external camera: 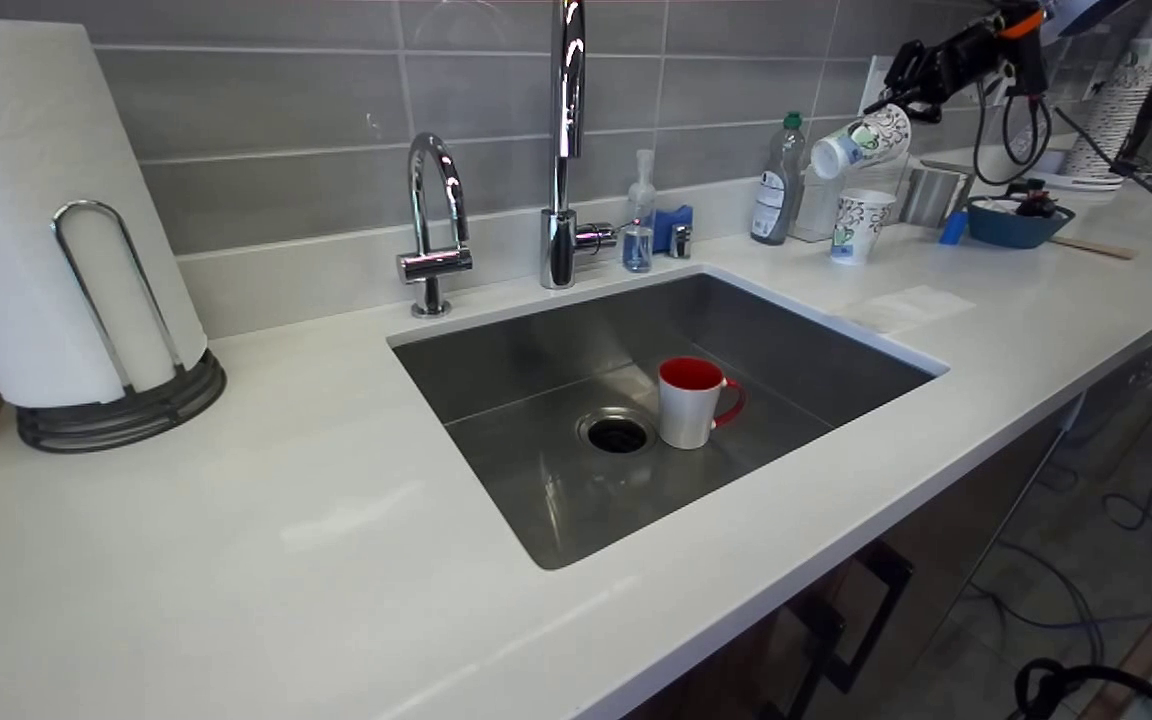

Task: Pour the contents in the cup to the right into the cup to the left

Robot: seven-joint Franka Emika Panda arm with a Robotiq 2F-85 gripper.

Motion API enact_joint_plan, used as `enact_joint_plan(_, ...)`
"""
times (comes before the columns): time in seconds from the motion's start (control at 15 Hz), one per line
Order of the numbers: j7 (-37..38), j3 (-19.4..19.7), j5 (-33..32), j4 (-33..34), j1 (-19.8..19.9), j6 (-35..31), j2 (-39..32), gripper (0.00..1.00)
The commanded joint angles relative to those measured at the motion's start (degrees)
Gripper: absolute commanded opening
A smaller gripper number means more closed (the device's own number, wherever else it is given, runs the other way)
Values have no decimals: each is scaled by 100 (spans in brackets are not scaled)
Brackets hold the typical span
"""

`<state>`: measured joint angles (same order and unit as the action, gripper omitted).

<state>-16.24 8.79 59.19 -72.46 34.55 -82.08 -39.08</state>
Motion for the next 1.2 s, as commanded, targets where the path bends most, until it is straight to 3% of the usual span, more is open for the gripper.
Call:
enact_joint_plan(0.0,259,-153,474,466,264,515,-361,1)
enact_joint_plan(0.4,312,-181,737,705,448,970,-658,1)
enact_joint_plan(1.13,485,-348,1484,1085,756,1187,-1162,1)
